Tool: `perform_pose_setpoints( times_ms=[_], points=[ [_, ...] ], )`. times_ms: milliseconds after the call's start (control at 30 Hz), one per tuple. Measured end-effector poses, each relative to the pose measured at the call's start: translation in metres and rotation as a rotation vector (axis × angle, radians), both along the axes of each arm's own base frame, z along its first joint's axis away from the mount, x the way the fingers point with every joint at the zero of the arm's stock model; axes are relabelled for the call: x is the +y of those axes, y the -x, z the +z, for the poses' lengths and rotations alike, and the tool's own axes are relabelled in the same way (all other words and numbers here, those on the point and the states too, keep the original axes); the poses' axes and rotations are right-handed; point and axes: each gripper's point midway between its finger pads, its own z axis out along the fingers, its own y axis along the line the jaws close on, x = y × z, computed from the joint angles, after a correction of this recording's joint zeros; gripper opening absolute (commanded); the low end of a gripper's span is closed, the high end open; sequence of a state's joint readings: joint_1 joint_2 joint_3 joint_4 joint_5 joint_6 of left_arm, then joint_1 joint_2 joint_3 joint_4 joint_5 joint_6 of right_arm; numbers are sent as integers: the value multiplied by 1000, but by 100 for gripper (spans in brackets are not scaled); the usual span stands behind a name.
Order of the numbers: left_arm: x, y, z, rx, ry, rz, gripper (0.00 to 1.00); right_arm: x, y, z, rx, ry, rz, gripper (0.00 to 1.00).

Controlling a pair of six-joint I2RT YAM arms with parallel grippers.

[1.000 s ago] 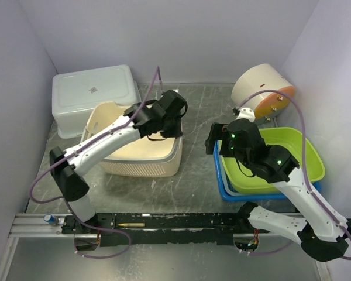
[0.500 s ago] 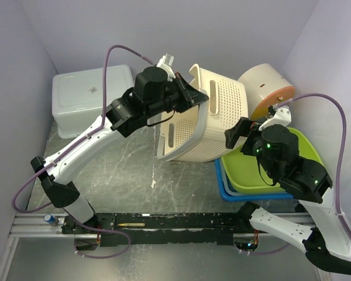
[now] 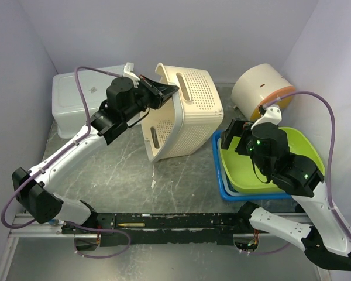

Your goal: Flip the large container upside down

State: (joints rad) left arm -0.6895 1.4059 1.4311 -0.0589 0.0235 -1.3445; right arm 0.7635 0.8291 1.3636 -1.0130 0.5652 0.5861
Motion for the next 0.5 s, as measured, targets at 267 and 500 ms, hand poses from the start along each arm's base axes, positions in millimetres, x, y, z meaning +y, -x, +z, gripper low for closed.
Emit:
perform_pose_setpoints(
  times_ms=[267, 500],
  points=[
    [20, 2, -28, 77, 119, -12, 15, 0, 0, 0, -9, -9, 0, 100],
    [52, -1, -29, 108, 110, 30, 92, 4, -3, -1, -8, -11, 6, 100]
  ],
)
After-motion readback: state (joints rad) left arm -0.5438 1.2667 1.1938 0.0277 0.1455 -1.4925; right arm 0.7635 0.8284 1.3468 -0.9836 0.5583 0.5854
